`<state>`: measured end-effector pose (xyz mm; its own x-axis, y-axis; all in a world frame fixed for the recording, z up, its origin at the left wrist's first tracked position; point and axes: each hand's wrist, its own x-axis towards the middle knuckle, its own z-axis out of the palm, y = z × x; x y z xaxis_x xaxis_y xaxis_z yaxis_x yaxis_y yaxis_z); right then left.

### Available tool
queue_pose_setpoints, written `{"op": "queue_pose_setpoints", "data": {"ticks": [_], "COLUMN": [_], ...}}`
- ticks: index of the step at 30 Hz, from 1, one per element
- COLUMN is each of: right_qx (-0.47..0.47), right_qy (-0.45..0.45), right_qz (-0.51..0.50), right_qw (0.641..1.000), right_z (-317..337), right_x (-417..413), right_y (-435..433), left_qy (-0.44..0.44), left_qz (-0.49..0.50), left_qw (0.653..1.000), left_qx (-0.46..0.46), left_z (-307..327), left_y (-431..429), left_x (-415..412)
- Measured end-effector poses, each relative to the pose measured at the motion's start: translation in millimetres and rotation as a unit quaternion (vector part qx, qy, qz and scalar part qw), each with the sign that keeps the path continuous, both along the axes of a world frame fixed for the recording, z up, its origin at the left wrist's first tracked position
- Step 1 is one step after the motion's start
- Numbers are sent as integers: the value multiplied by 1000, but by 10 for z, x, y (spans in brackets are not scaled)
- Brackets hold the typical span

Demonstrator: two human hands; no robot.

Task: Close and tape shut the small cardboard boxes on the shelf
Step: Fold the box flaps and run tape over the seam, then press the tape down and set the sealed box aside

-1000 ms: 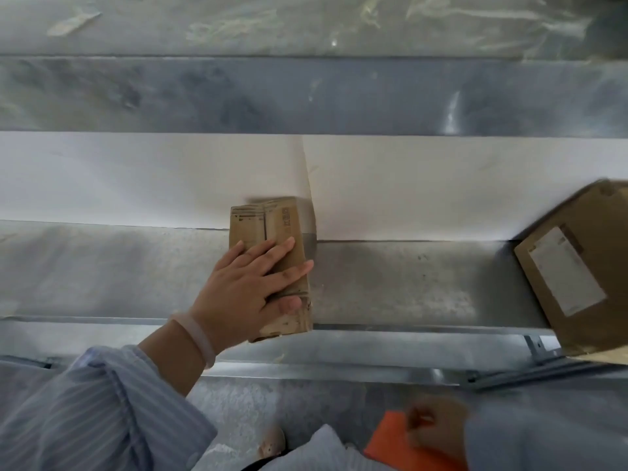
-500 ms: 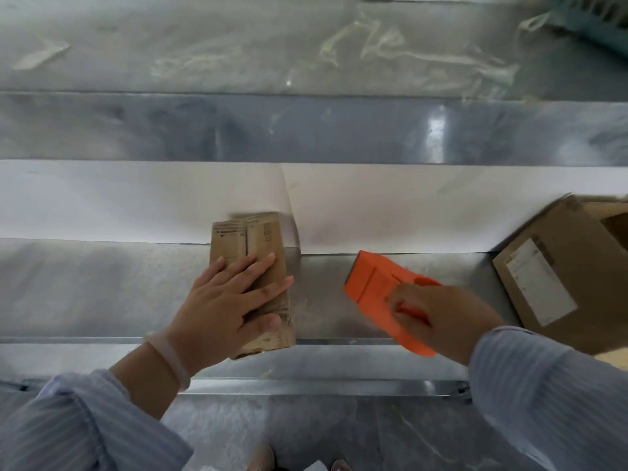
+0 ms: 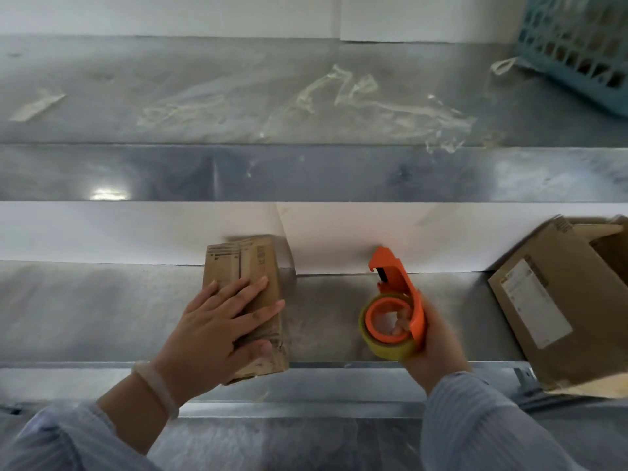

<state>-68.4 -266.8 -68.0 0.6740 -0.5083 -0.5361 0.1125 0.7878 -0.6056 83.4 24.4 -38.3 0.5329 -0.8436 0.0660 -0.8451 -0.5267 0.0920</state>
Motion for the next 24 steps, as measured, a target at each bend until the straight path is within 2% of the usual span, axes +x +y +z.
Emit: {"op": "queue_pose_setpoints", "data": {"ticks": [6,9,14,16,18,20,22,24], "right_qx": [69,72,-11,-81,-183,-268,-361,-437], "right_qy": [10,29,80,124,200,290,377,425], "right_qz": [-28,-31,-49,-43,-22,-9,42,95], "right_qw": [997,996,995,988,962,919,852,787], "right_z": [-332,-441,-496,-497,-489,-490,-465,-357], "right_x": [74,78,67,25,6,-5,-15,-35], "right_y": [-39,-85,-144,-176,-239,-312,-384,-428], "left_qy": [5,6,7,4,-1,0,3,3], "left_qz": [0,-3,-3,-5,-8,-10,-8,-9], "left_qw": [1000,1000,1000,1000,1000,1000,1000,1000], "left_qx": [-7,-10,-16,-24,-27,-27,-24,-23], "left_z": [2,-2,2,-2,-12,-19,-19,-21], "left_y": [3,13,8,11,15,18,19,23], "left_x": [4,8,17,16,16,21,19,16]}}
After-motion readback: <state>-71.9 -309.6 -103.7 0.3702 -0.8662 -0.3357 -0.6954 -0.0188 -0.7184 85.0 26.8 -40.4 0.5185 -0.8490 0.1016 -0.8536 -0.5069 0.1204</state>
